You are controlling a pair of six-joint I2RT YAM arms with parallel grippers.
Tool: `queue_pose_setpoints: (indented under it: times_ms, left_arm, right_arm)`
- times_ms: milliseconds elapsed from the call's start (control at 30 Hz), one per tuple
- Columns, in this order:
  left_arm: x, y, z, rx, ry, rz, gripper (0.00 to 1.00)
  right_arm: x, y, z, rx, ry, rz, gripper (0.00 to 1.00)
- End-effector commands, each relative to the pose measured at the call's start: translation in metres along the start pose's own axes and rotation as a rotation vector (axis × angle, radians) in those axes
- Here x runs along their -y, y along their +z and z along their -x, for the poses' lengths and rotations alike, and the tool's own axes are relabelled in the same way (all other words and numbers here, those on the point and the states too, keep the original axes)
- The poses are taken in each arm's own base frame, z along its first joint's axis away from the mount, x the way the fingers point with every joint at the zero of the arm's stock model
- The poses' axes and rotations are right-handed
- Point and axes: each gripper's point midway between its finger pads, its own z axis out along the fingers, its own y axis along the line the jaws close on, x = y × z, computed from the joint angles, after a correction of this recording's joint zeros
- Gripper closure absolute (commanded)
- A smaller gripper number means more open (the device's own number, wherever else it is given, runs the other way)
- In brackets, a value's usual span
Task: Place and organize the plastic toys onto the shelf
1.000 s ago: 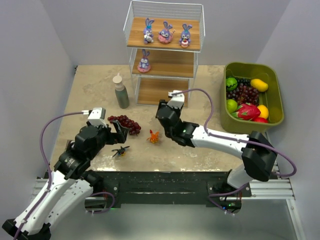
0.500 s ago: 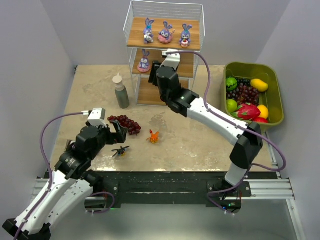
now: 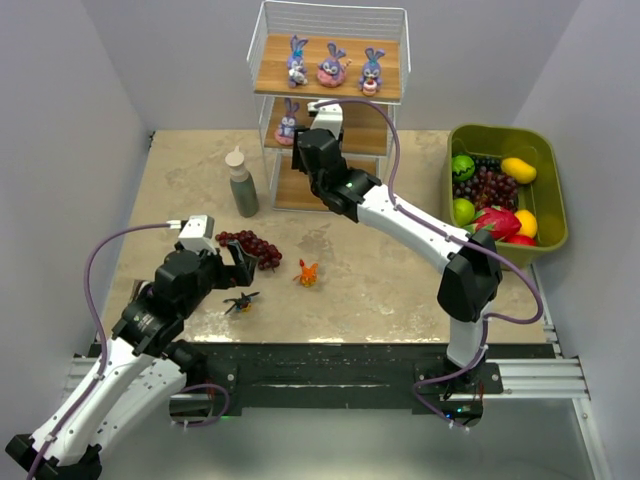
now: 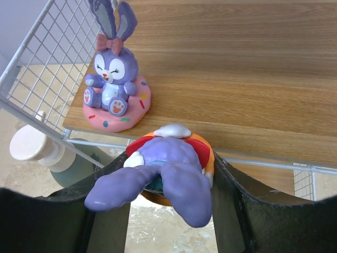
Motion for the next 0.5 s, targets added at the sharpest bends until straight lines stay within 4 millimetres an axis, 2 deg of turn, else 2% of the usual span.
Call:
queue_pose_setpoints:
  times_ms: [0, 267, 467]
  left_arm:
    - [0.006, 0.001, 0.010, 0.043, 0.008, -0.030, 0.01]
    - [0.005, 0.002, 0.009, 0.039, 0.011, -0.028, 0.00]
    - [0.006, 0.002, 0.009, 0.039, 0.011, -0.028, 0.01]
  right_arm:
    - [0.003, -0.009, 0.038, 0.078, 0.042, -0.005, 0.81]
    - [0.010, -0.009, 0.048, 0.114, 0.062, -0.038, 0.82]
    - [0.016, -0.016, 0.058, 0.147, 0.084, -0.047, 0.82]
